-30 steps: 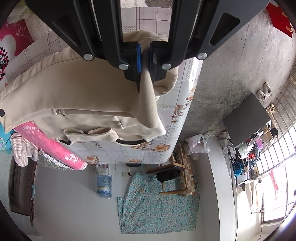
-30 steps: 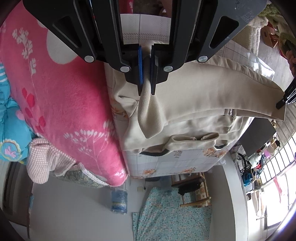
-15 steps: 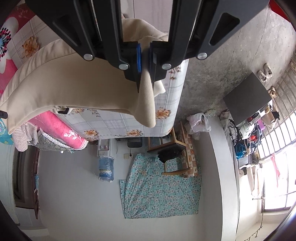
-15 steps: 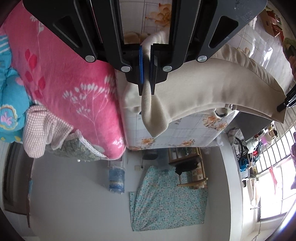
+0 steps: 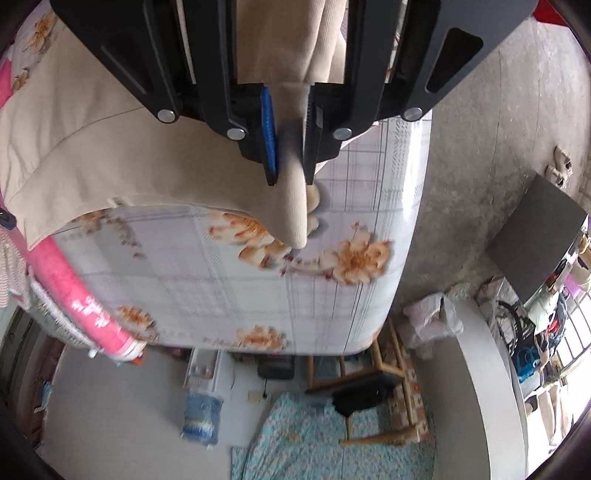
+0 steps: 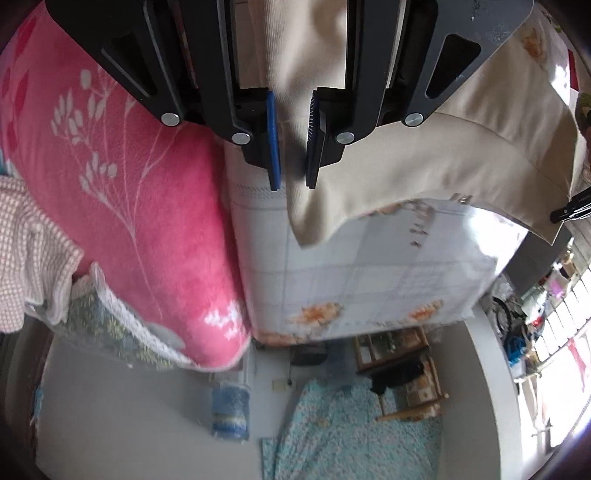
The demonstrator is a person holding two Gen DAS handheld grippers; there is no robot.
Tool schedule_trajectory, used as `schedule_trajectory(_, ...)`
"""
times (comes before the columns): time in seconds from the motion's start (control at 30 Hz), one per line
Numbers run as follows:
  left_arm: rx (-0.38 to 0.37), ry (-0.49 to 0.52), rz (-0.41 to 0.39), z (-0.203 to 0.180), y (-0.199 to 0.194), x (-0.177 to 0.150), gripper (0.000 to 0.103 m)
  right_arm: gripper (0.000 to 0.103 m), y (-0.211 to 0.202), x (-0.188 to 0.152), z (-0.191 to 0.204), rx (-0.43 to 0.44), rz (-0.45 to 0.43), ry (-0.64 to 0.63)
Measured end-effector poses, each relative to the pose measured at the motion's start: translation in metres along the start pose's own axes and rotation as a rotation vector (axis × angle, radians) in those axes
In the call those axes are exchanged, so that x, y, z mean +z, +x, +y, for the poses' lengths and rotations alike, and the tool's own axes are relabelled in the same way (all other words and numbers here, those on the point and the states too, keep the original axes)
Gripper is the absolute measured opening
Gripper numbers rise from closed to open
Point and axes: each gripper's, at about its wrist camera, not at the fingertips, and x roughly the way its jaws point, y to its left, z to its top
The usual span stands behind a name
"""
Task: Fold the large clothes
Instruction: 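Fold the lifted side over onto the jacket with both grippers and release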
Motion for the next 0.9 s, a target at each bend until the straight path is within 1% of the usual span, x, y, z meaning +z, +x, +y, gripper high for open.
schedule_trajectory(0.03, 0.028, -0.002, 0.022, 0.001, 0.009, -0.003, 0.015, 0.015, 0.008, -0.005, -0.003, -0.018, 0.022, 0.007)
schedule_trajectory(0.07, 0.025, -0.017, 0.021, 0.005, 0.010, -0.007, 0.015, 0.015, 0.010, -0.009, -0.006, -0.011, 0.030, 0.023)
schedule_trajectory(0.1, 0.000, -0.037, 0.005, 0.008, 0.005, -0.011, 0.015, 0.016, 0.006, -0.014, -0.010, 0.008, 0.025, 0.041)
schedule_trajectory(0.17, -0.051, -0.068, -0.043, 0.017, -0.014, -0.019, 0.015, 0.019, -0.009, -0.020, -0.010, 0.024, -0.002, 0.037)
schedule_trajectory(0.2, -0.071, -0.070, -0.064, 0.020, -0.023, -0.023, 0.016, 0.022, -0.020, -0.024, -0.007, 0.034, -0.021, 0.018)
schedule_trajectory(0.23, -0.095, -0.067, -0.083, 0.023, -0.033, -0.029, 0.017, 0.029, -0.030, -0.027, -0.004, 0.055, -0.032, 0.000)
schedule_trajectory(0.27, -0.115, -0.065, -0.091, 0.023, -0.041, -0.034, 0.018, 0.031, -0.037, -0.030, -0.001, 0.080, -0.035, -0.014)
schedule_trajectory(0.3, -0.143, -0.064, -0.093, 0.025, -0.049, -0.041, 0.020, 0.035, -0.043, -0.032, 0.002, 0.101, -0.032, -0.025)
schedule_trajectory(0.37, -0.192, -0.076, -0.066, 0.029, -0.059, -0.059, 0.021, 0.035, -0.057, -0.045, 0.007, 0.136, -0.018, -0.043)
schedule_trajectory(0.4, -0.210, -0.083, -0.052, 0.027, -0.061, -0.064, 0.021, 0.036, -0.063, -0.053, 0.008, 0.149, -0.011, -0.043)
schedule_trajectory(0.47, -0.257, -0.102, -0.041, 0.027, -0.070, -0.086, 0.021, 0.037, -0.071, -0.069, 0.008, 0.176, 0.004, -0.029)
schedule_trajectory(0.53, -0.300, -0.097, -0.026, 0.022, -0.073, -0.110, 0.023, 0.037, -0.076, -0.086, 0.007, 0.236, 0.022, -0.015)
schedule_trajectory(0.57, -0.283, -0.089, -0.013, 0.020, -0.071, -0.120, 0.024, 0.037, -0.077, -0.095, 0.007, 0.261, 0.033, -0.011)
schedule_trajectory(0.6, -0.251, -0.089, 0.005, 0.018, -0.065, -0.128, 0.025, 0.037, -0.075, -0.103, 0.008, 0.268, 0.056, -0.009)
schedule_trajectory(0.63, -0.216, -0.099, 0.032, 0.020, -0.057, -0.136, 0.025, 0.037, -0.071, -0.111, 0.007, 0.258, 0.081, -0.009)
schedule_trajectory(0.67, -0.195, -0.118, 0.044, 0.024, -0.051, -0.141, 0.025, 0.037, -0.064, -0.119, 0.005, 0.227, 0.106, -0.008)
schedule_trajectory(0.7, -0.183, -0.157, 0.044, 0.032, -0.045, -0.145, 0.025, 0.036, -0.057, -0.126, 0.000, 0.201, 0.130, 0.008)
schedule_trajectory(0.73, -0.193, -0.212, 0.042, 0.043, -0.042, -0.148, 0.025, 0.036, -0.052, -0.130, -0.011, 0.214, 0.141, 0.062)
schedule_trajectory(0.8, -0.264, -0.320, 0.032, 0.063, -0.042, -0.152, 0.025, 0.029, -0.057, -0.132, -0.029, 0.238, 0.134, 0.169)
schedule_trajectory(0.83, -0.281, -0.358, 0.022, 0.069, -0.046, -0.154, 0.024, 0.029, -0.063, -0.132, -0.036, 0.234, 0.121, 0.212)
schedule_trajectory(0.87, -0.277, -0.370, 0.007, 0.072, -0.052, -0.156, 0.025, 0.030, -0.070, -0.132, -0.041, 0.222, 0.108, 0.237)
schedule_trajectory(0.9, -0.246, -0.364, -0.007, 0.072, -0.059, -0.157, 0.026, 0.032, -0.076, -0.132, -0.043, 0.200, 0.101, 0.246)
